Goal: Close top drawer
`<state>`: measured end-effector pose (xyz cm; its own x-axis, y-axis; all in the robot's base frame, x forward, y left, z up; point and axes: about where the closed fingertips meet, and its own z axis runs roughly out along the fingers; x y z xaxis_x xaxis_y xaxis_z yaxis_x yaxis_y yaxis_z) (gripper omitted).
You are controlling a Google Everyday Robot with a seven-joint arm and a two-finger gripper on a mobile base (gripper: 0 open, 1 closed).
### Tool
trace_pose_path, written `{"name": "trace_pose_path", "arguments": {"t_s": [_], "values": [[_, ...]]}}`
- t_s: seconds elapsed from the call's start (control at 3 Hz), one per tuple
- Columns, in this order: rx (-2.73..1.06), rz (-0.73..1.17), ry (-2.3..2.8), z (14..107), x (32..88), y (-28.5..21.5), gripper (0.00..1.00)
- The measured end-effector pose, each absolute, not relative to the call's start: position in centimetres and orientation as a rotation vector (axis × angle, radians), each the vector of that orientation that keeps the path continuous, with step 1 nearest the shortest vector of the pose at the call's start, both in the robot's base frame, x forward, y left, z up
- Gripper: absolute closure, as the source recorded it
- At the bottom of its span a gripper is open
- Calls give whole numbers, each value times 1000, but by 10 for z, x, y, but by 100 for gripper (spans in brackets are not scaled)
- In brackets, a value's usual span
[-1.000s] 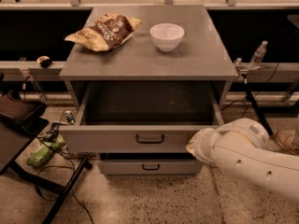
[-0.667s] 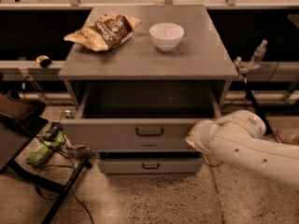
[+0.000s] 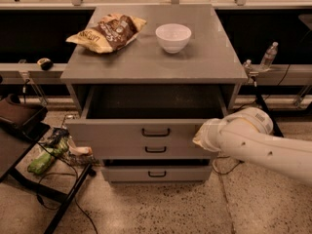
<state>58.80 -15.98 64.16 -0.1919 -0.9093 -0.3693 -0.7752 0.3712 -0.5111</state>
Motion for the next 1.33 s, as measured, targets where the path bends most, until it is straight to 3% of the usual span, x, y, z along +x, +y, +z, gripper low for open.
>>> {"name": "trace_pose_path", "arguments": {"t_s": [1.33], "values": [[-1496, -277, 1968, 639, 643, -158, 100]]}}
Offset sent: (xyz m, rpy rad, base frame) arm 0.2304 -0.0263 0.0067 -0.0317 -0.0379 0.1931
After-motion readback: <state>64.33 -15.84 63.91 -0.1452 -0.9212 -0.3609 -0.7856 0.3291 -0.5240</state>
